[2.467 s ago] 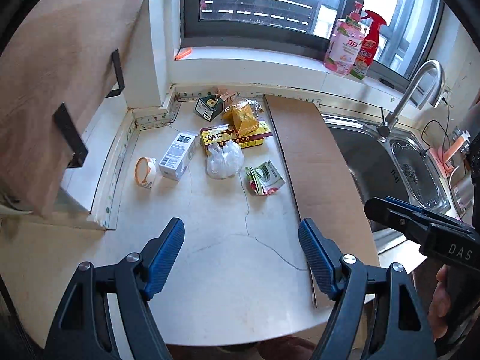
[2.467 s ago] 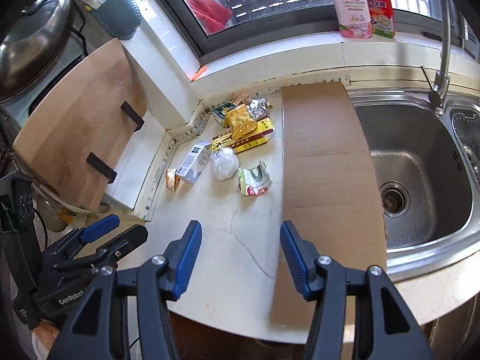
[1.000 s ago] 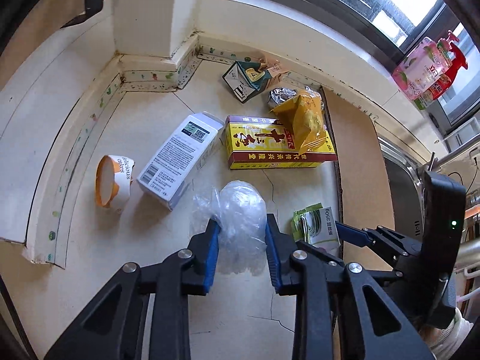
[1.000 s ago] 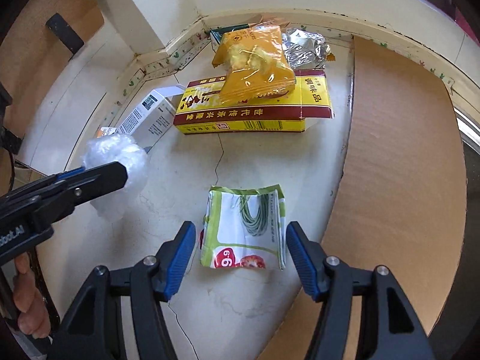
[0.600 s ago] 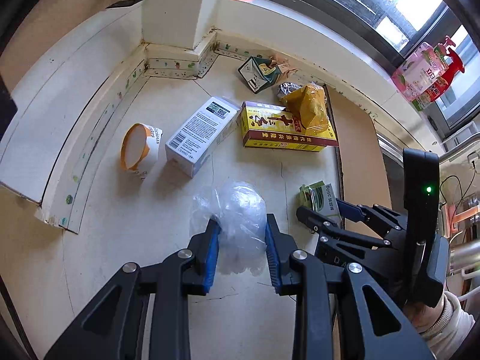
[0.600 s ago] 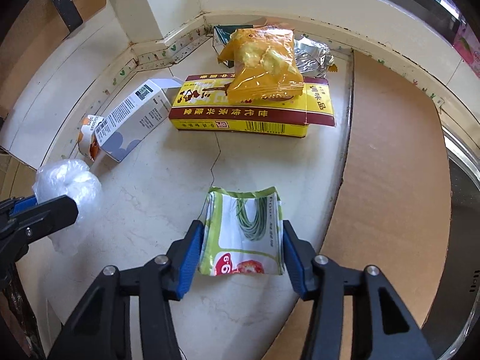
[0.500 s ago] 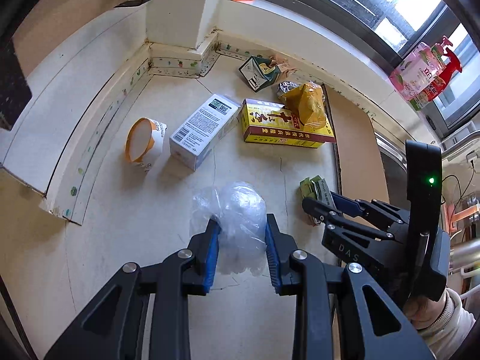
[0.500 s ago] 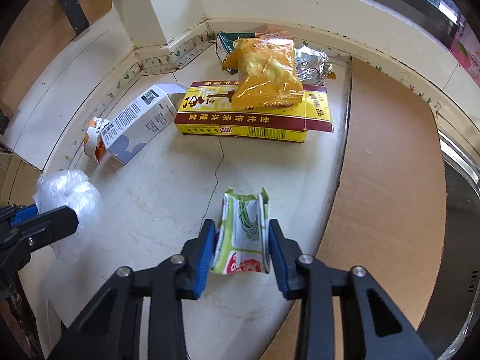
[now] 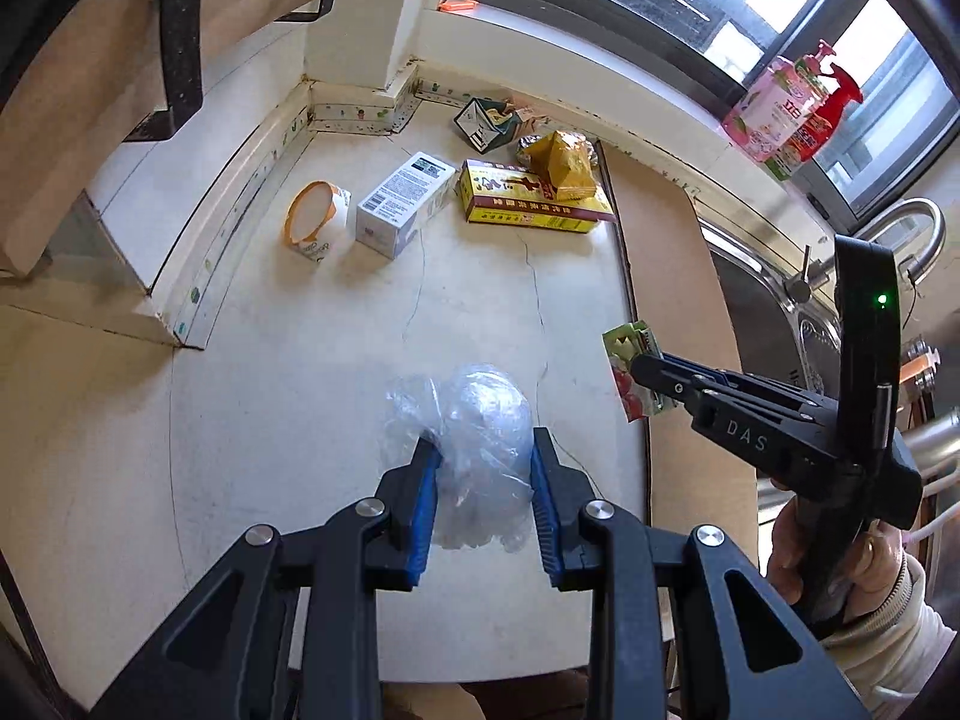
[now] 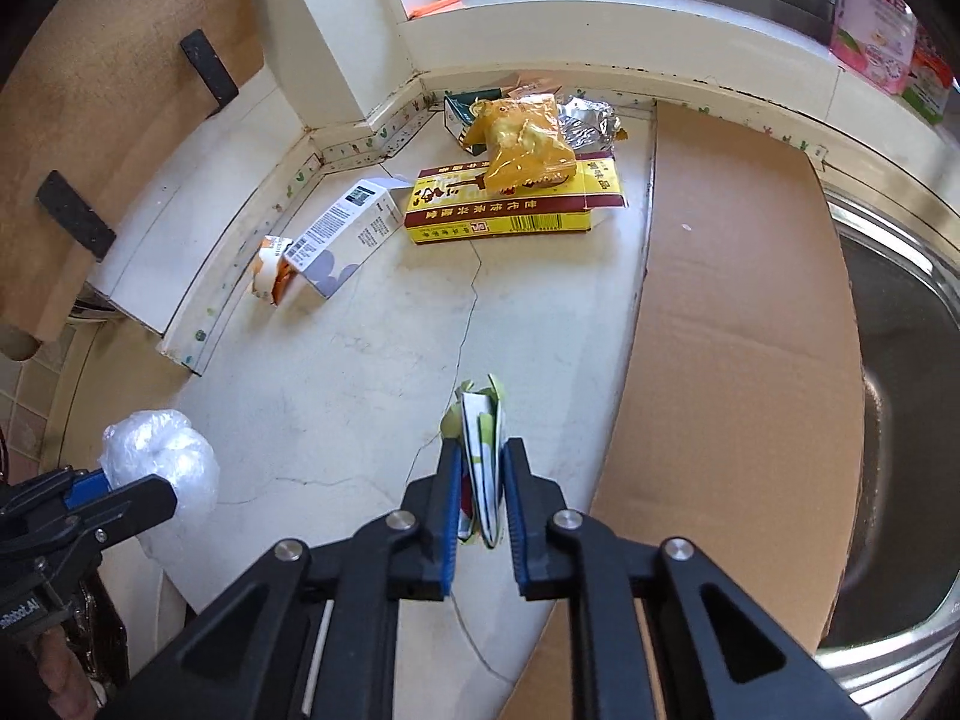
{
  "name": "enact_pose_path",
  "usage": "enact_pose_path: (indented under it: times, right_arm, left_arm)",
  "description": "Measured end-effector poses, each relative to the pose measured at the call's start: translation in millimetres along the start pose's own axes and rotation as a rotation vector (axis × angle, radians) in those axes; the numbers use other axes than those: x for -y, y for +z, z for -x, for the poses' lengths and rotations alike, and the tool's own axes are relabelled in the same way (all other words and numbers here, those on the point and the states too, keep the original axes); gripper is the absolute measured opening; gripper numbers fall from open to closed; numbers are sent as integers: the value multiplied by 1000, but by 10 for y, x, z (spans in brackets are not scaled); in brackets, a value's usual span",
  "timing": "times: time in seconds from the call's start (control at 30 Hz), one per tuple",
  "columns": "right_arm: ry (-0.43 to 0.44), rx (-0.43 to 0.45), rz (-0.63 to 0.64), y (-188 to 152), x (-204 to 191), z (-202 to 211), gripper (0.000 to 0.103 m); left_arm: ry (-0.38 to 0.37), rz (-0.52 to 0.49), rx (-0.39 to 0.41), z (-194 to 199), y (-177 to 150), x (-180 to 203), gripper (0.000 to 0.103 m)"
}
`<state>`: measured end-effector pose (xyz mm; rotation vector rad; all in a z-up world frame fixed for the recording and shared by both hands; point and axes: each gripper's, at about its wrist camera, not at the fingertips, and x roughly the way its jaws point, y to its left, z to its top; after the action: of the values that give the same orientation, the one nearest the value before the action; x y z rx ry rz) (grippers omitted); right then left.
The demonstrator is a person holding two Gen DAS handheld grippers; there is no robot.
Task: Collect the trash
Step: 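Carry the plastic bag and green-white wrapper down over the floor bin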
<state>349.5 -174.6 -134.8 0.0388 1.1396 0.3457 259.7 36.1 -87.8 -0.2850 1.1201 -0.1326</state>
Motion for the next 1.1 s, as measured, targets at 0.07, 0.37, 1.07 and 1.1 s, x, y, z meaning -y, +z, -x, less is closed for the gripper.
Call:
enact_pose_path:
  times: [0.07, 0.37, 1.07, 1.1]
  right_arm:
    - [10, 22, -17, -154, -75, 163, 13]
    - [6, 107, -85, -950, -440, 750, 13]
    - [-7, 50, -192, -2744, -1162, 1256, 13]
    - [-4, 43, -196, -2786, -1165, 1244, 13]
  left_arm:
    - [-9, -23, 0, 119, -141, 5, 26]
    - [-35, -117, 20, 629, -802, -26, 26]
    - [-110, -253, -47, 965, -2115, 46, 26]
    - [-108, -256, -53, 942, -2157, 46, 26]
